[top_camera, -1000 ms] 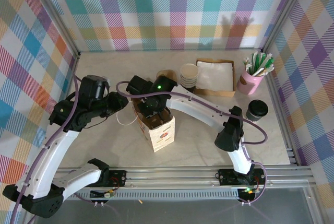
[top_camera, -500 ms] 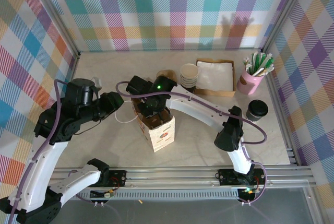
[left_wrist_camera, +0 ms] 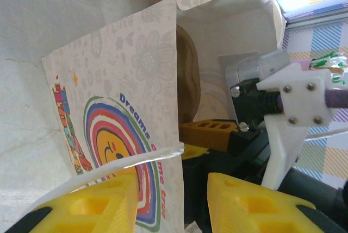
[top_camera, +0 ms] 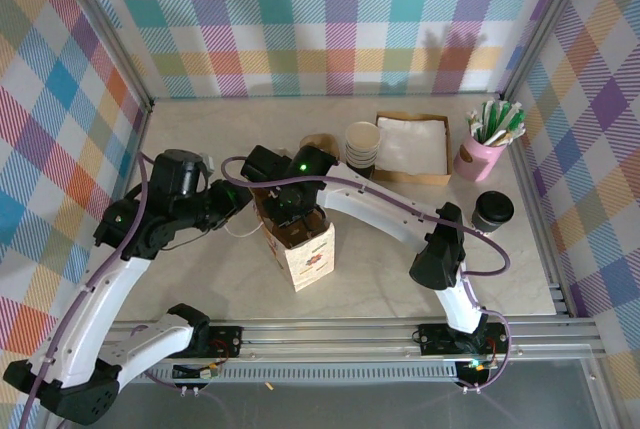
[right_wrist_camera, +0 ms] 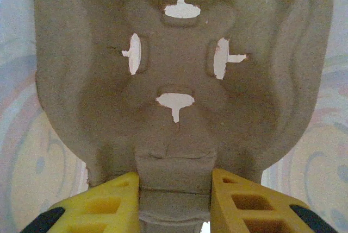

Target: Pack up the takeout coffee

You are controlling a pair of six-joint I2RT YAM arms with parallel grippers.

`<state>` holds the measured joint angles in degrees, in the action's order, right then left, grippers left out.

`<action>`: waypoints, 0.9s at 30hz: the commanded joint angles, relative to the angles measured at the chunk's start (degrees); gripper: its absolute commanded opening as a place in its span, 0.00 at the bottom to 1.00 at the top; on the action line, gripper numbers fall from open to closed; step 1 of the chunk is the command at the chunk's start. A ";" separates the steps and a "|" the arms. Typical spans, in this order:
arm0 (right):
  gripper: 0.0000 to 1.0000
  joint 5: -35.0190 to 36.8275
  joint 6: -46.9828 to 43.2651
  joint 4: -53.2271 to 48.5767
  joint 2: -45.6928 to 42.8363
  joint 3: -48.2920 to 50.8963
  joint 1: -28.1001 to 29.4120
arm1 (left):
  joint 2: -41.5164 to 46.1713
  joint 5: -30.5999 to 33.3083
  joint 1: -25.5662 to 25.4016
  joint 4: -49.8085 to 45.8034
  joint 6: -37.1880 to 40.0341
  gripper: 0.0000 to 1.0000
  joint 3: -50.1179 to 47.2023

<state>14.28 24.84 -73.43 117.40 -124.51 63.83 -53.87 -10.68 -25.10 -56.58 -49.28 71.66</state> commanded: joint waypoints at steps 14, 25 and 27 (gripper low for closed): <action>0.31 -0.48 0.88 -2.61 1.78 -1.00 0.43 | -2.63 0.50 -0.87 2.41 1.37 0.37 -2.57; 0.31 -0.40 0.73 -2.68 1.68 -1.06 0.43 | -2.96 1.86 -1.16 1.13 1.11 0.27 -3.24; 0.31 -0.40 0.48 -2.77 1.77 -0.85 0.45 | -2.92 2.06 -1.16 0.94 1.13 0.23 -3.11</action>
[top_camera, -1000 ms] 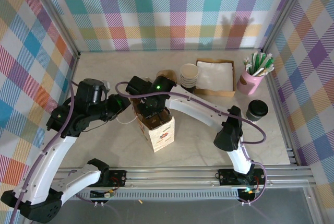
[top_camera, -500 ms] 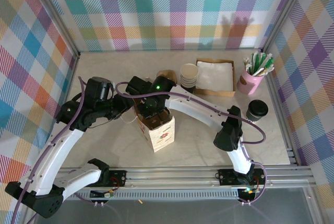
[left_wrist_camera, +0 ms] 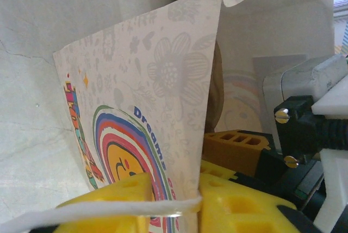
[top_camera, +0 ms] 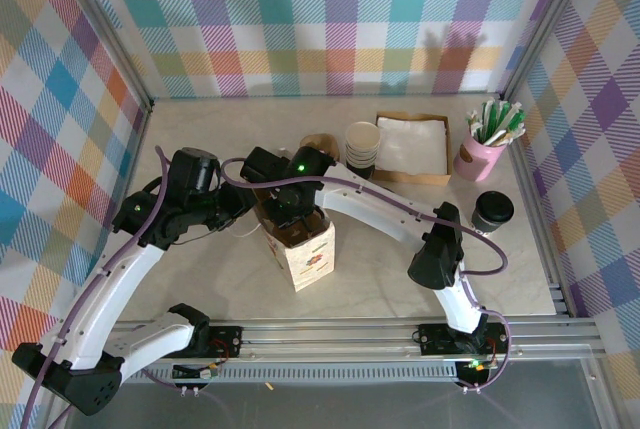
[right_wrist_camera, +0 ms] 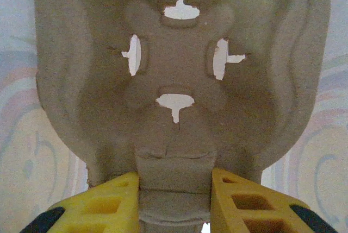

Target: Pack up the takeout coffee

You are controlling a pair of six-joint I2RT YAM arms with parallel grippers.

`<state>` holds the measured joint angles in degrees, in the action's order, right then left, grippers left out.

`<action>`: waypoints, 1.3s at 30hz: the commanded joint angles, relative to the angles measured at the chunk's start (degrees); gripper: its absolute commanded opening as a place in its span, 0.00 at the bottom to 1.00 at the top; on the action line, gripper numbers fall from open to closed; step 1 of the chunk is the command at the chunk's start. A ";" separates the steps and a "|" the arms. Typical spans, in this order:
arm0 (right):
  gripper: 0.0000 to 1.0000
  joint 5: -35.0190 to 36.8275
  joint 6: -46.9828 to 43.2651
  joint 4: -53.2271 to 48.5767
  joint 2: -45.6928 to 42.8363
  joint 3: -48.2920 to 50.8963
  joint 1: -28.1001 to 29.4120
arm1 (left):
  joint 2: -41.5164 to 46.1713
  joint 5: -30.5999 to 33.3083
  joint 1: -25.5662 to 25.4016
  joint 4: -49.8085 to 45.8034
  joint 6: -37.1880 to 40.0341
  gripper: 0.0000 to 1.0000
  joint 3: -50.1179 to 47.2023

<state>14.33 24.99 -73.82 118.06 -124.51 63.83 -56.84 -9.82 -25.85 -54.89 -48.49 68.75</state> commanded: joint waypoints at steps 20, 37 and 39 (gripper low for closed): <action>0.31 -2.00 0.00 -0.18 3.22 3.30 0.00 | 0.21 1.26 -0.41 -1.04 0.12 0.02 0.98; 0.32 -3.11 1.65 -8.87 7.65 -10.33 -0.55 | -0.21 1.95 -0.68 -1.64 0.09 0.01 1.49; 0.32 -2.87 1.19 -8.98 7.94 -10.60 -0.55 | -0.14 1.91 -0.74 -1.53 0.00 0.01 1.34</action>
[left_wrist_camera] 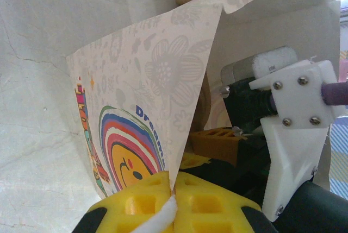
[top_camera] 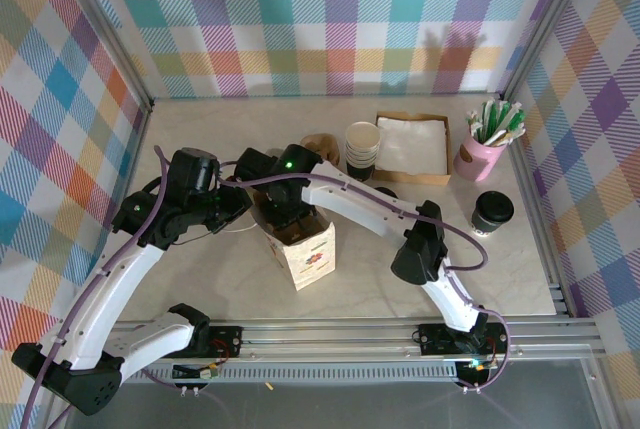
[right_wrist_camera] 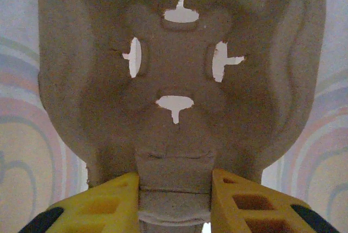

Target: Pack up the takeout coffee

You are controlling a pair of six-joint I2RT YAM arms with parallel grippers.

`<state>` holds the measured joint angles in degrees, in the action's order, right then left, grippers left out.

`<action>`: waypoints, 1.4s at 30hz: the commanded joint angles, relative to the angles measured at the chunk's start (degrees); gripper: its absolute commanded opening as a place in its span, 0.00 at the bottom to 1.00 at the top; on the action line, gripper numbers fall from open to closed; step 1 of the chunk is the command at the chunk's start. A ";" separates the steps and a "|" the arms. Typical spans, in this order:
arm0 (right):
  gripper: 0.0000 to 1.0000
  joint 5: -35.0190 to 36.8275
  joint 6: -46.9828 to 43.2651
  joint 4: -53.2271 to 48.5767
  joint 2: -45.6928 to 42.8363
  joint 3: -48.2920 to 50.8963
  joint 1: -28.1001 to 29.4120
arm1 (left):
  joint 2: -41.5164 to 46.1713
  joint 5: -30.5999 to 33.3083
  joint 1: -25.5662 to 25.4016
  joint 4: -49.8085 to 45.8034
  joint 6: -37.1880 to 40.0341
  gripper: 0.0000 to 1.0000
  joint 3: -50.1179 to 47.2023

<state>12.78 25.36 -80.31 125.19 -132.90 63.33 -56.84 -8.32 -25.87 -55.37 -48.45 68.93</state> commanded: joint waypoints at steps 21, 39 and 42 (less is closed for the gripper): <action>0.32 -1.08 -0.62 3.72 -0.62 8.98 -0.28 | 0.11 1.45 -0.69 -1.83 -0.15 0.00 2.11; 0.32 -3.57 0.11 9.81 -1.61 17.80 -2.00 | -0.03 1.20 -0.73 -3.78 0.61 0.00 3.85; 0.32 -3.43 0.11 10.43 -1.58 18.93 -2.14 | -0.17 1.20 -0.76 -4.04 0.66 0.00 4.32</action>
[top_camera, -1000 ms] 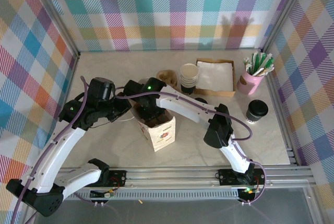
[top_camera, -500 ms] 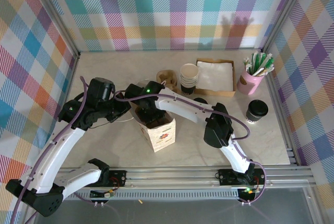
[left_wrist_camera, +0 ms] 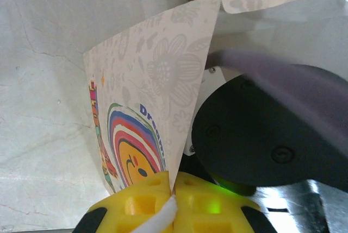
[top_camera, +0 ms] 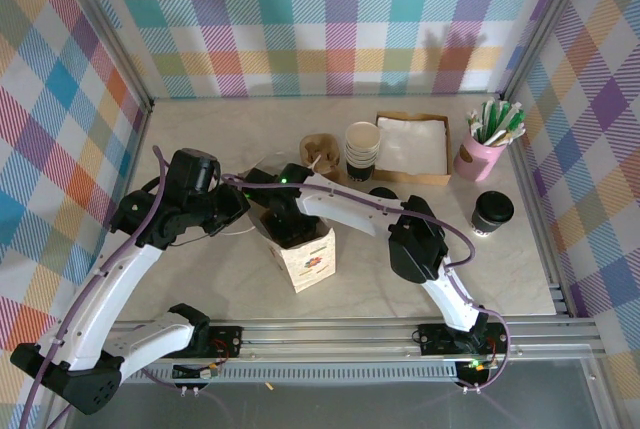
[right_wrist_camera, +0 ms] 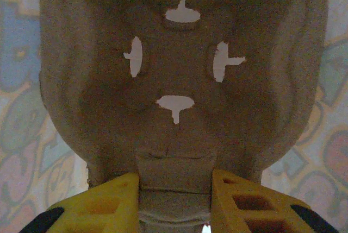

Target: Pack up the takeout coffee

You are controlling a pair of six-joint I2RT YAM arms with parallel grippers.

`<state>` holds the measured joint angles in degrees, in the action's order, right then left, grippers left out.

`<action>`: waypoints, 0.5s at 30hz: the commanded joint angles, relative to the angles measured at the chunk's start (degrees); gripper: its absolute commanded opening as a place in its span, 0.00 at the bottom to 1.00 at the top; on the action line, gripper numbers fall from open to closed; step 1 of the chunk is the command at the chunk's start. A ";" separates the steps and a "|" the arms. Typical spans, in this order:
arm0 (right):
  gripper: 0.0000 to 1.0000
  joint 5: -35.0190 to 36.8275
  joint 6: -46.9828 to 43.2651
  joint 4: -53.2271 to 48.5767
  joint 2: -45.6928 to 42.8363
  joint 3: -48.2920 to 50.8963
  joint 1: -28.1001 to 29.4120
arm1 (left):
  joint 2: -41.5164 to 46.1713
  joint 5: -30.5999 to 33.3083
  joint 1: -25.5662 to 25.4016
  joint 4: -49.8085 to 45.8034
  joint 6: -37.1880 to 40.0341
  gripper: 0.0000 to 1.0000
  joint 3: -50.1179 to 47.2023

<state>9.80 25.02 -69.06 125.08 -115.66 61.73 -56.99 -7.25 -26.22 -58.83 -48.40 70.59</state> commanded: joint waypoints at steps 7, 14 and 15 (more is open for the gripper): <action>0.32 -0.75 0.57 0.85 -1.33 4.49 -0.90 | -0.33 0.22 -0.34 -1.22 0.88 0.00 3.95; 0.33 -1.44 0.95 2.92 -1.33 7.02 -1.05 | -0.44 0.21 -0.38 -1.55 1.06 0.00 4.13; 0.33 -1.45 0.96 3.11 -1.33 7.23 -1.09 | -0.45 0.21 -0.41 -1.63 1.10 0.00 4.24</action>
<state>9.30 24.99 -64.34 124.68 -110.19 61.41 -58.08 -7.46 -26.24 -61.19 -48.14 72.20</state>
